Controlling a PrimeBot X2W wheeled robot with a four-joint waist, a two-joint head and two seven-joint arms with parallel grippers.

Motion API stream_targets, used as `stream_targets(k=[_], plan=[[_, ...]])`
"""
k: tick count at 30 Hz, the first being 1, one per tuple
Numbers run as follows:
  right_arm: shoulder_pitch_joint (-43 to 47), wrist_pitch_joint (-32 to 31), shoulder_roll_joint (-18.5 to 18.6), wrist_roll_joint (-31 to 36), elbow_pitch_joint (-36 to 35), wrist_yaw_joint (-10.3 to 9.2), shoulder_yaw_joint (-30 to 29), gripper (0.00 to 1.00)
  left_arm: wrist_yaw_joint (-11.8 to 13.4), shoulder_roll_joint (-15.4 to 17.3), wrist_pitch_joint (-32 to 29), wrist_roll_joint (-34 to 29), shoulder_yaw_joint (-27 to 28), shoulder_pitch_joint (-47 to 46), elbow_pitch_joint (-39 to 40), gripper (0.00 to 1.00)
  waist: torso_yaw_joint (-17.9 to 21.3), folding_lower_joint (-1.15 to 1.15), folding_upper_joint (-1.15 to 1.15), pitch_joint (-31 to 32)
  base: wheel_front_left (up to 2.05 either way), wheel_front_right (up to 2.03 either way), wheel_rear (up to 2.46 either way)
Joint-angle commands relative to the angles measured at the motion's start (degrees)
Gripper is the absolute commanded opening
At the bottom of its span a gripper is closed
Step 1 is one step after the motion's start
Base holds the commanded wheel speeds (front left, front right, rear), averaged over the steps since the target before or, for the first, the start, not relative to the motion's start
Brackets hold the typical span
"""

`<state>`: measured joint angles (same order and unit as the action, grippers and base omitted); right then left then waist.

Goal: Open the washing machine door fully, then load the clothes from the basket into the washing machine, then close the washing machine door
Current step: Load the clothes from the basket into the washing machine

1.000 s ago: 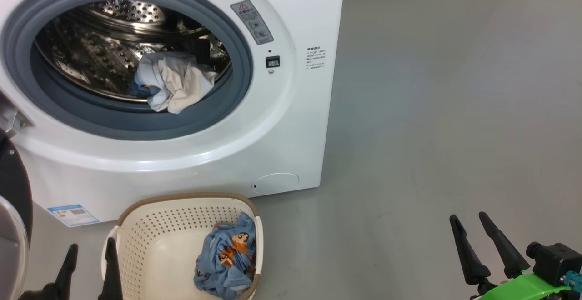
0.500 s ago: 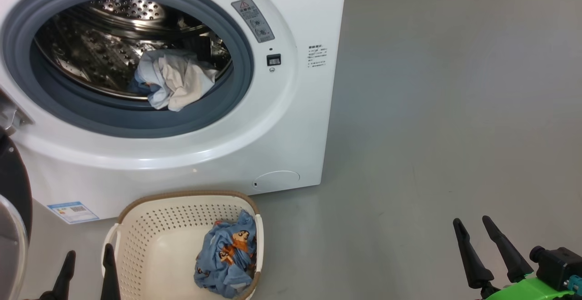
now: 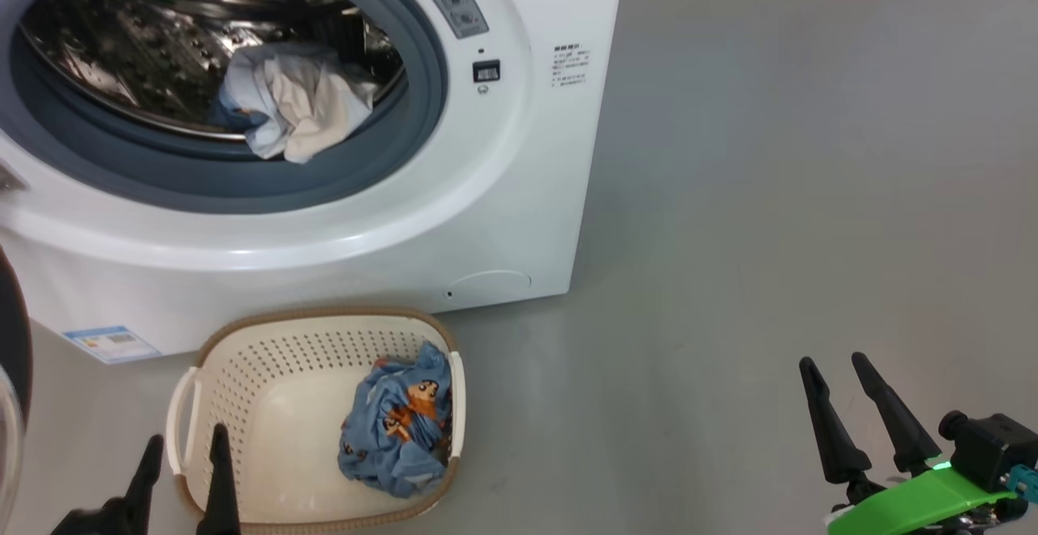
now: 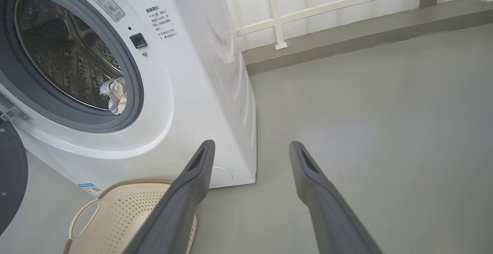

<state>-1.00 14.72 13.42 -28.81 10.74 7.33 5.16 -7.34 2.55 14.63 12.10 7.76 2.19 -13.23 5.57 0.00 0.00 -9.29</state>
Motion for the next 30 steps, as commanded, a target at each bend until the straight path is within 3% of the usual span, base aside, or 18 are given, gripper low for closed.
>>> stream_targets(k=[1,10,30], plan=[[-1.71,0.28,0.44,0.27,-1.59,0.16,1.11,1.0,-0.14,0.53,0.37,0.46,1.25,-2.67,0.35,1.0,0.19,0.0,0.0,-1.79,0.0,0.0,0.0],[-5.14,0.28,-1.29,0.39,-2.14,0.16,0.92,1.0,-0.14,2.01,0.37,1.83,-3.54,-9.73,-7.18,1.0,0.77,0.0,0.0,-8.29,0.0,0.0,0.0],[-14.73,0.28,-4.33,0.52,-3.82,0.16,2.77,1.0,-0.14,8.51,0.37,9.37,-22.34,-35.26,-36.48,1.0,6.26,0.0,0.0,-26.58,0.0,0.0,0.0]])
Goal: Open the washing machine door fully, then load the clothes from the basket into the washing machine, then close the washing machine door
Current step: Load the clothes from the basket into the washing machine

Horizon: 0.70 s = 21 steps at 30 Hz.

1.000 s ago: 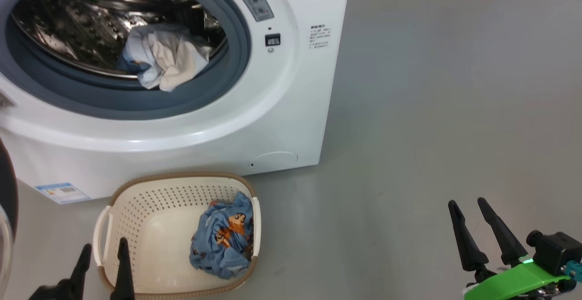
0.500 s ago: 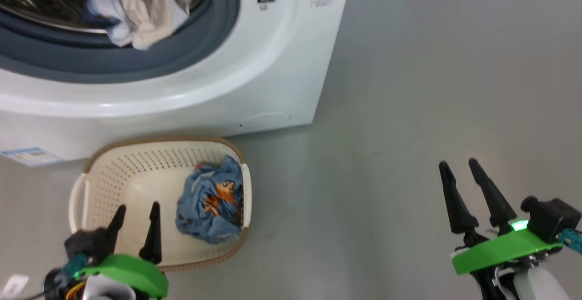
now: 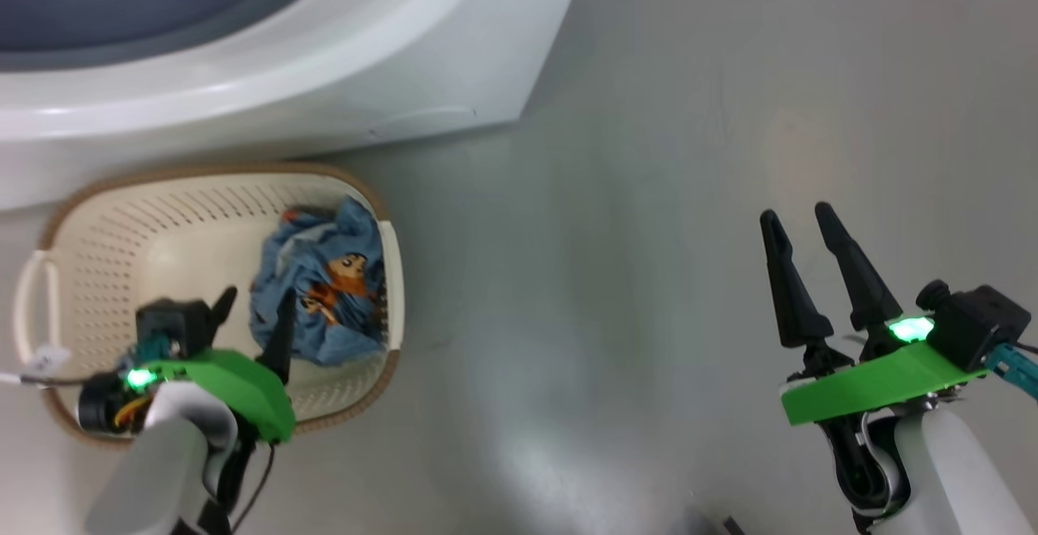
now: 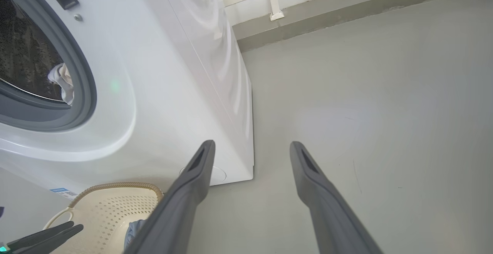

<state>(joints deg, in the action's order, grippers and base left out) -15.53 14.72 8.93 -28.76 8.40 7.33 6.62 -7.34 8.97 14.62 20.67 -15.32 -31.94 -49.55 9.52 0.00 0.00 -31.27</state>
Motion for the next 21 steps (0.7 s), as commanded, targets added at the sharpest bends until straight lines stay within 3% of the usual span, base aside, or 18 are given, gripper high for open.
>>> stream_targets(k=[1,21], plan=[[-0.6,0.28,0.12,0.47,-1.61,0.16,1.46,1.0,-0.14,2.37,0.38,1.33,-0.25,-2.32,-1.25,1.0,2.5,0.0,0.0,-5.39,0.0,0.0,0.0],[-5.37,0.28,0.0,0.94,-4.25,0.16,4.73,1.0,-0.14,6.97,0.04,14.33,-18.34,-18.23,-13.82,1.0,4.25,0.0,0.0,-16.46,0.0,0.0,0.0]])
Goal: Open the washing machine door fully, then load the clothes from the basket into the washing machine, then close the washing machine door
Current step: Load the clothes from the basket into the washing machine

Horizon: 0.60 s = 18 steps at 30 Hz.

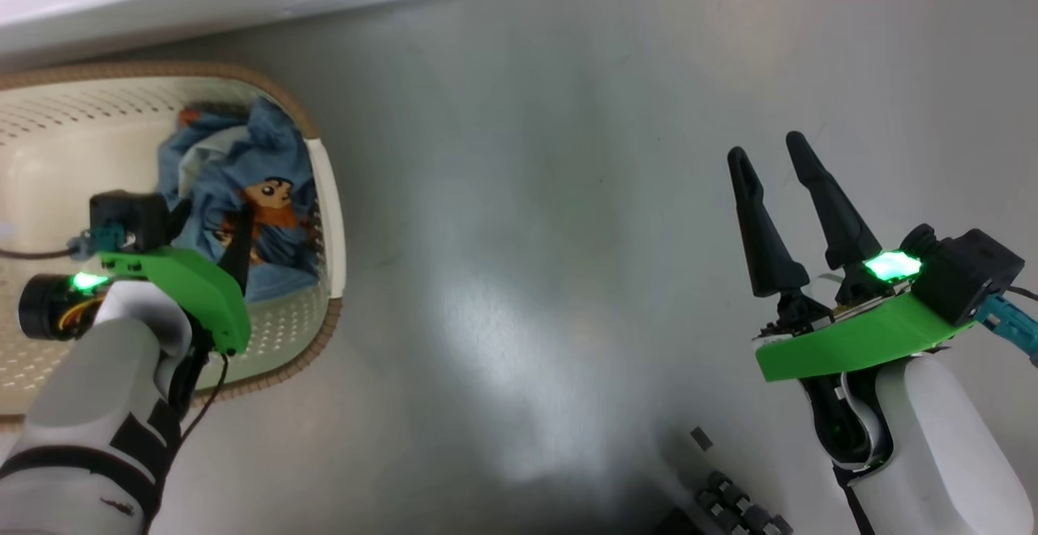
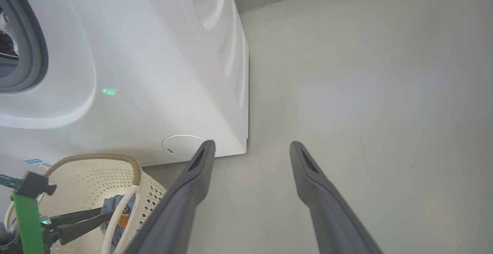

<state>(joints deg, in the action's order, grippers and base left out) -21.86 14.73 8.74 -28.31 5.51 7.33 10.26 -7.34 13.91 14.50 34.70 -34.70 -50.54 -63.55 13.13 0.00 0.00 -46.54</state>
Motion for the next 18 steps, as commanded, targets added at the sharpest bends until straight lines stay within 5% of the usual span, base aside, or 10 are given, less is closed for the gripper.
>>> stream_targets(k=[1,9,10,12,18], plan=[[0.85,0.27,0.22,0.48,-1.55,0.16,1.23,1.0,-0.14,2.19,-0.39,1.22,-0.03,-0.12,-0.11,1.0,0.76,0.0,0.0,-1.53,0.0,0.0,0.0],[1.43,0.27,0.88,0.86,-2.95,0.16,1.53,1.0,-0.14,3.22,-1.43,8.57,-7.65,-3.33,-1.05,1.0,0.9,0.0,0.0,-2.97,0.0,0.0,0.0],[1.52,0.27,0.95,0.89,-3.03,0.16,1.54,1.0,-0.14,3.21,-1.61,9.27,-8.5,-3.48,-1.03,0.78,0.85,0.0,0.0,-2.97,0.0,0.0,0.0],[1.76,0.27,1.1,0.98,-3.05,0.16,1.43,1.0,-0.14,2.94,-1.92,10.76,-10.06,-3.44,-1.0,0.0,0.63,0.0,0.0,-2.64,0.0,0.0,0.0],[2.55,0.27,1.66,1.31,-2.98,0.16,0.92,1.0,-0.14,2.4,-1.4,15.91,-12.91,-2.44,-0.92,0.0,-0.59,0.0,0.0,-0.31,0.0,0.0,0.0]])
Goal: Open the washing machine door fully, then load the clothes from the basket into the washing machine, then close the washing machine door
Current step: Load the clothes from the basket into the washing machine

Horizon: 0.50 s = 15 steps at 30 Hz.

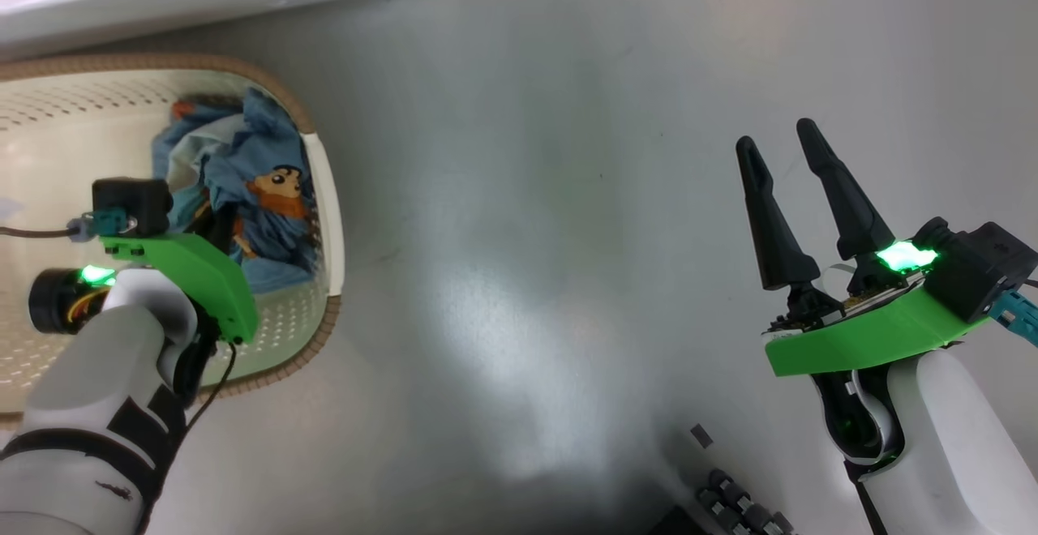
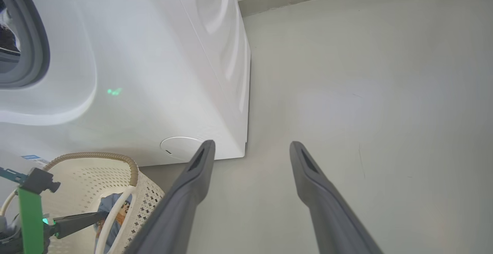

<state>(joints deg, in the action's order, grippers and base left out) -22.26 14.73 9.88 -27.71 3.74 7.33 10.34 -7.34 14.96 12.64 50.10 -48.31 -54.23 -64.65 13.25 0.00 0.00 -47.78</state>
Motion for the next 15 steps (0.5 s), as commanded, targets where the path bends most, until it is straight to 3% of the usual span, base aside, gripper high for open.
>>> stream_targets(k=[1,9,15], plan=[[3.01,0.27,0.6,0.73,-1.16,0.16,0.81,1.0,-0.14,1.24,0.71,1.38,0.53,1.45,0.16,0.0,-0.99,0.0,0.0,1.44,0.0,0.0,0.0],[3.78,0.27,1.13,0.48,0.48,0.16,1.22,1.0,-0.14,0.47,2.25,6.31,0.6,3.86,-0.22,0.0,-3.48,0.0,0.0,6.77,0.0,0.0,0.0],[3.98,0.27,1.59,0.11,1.63,0.16,1.41,1.0,-0.14,1.63,2.33,5.24,4.87,5.78,3.03,0.0,-4.71,0.0,0.0,10.83,0.0,0.0,0.0]])
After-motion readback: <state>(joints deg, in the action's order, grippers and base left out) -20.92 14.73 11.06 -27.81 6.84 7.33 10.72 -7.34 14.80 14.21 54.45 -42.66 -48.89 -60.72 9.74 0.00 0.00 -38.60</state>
